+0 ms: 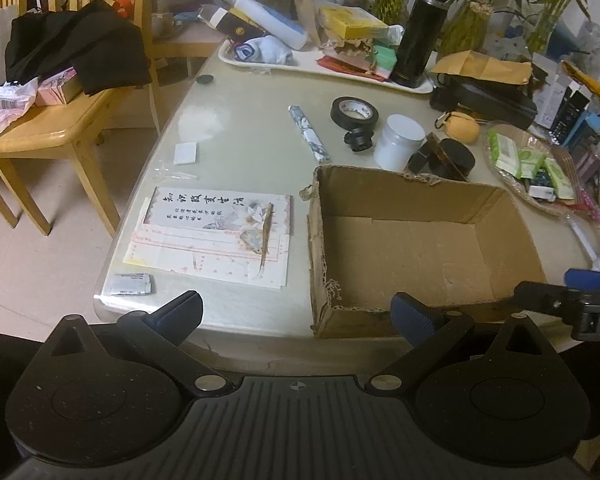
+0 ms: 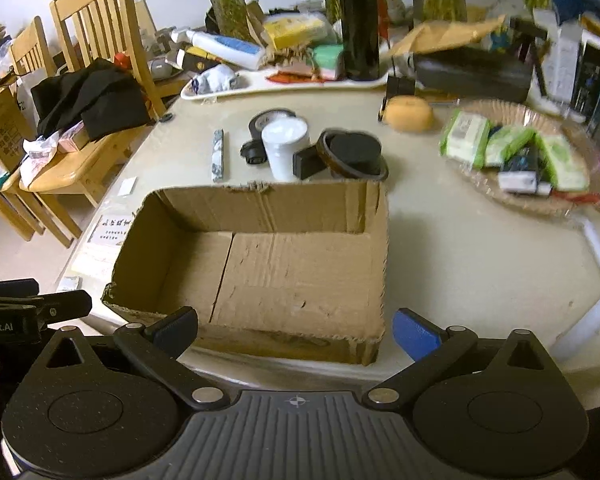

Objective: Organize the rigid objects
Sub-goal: 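Move both tools over the table toward the objects beside the box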

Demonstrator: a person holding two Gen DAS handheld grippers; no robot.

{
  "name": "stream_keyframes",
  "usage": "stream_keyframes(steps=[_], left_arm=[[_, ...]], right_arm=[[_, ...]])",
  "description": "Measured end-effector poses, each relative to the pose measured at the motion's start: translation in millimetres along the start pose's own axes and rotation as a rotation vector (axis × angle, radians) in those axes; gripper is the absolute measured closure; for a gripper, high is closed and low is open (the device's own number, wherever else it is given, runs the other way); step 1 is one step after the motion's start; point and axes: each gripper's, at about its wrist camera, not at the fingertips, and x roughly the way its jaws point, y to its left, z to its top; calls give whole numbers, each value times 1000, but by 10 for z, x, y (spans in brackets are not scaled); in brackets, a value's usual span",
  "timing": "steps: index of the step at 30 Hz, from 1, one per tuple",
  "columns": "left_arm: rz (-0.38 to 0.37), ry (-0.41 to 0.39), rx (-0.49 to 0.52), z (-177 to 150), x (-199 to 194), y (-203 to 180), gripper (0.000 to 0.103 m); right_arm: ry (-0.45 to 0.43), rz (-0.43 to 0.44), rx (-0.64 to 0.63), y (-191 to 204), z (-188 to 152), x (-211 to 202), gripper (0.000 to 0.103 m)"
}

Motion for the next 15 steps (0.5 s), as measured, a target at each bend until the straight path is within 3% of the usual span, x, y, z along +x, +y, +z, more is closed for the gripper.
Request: stream_keyframes(steps=[15], left_arm=[[-27,-37,17,87,-26,-94,1]], right_arm=[[-110,-108,-43,-82,114,-180,0]])
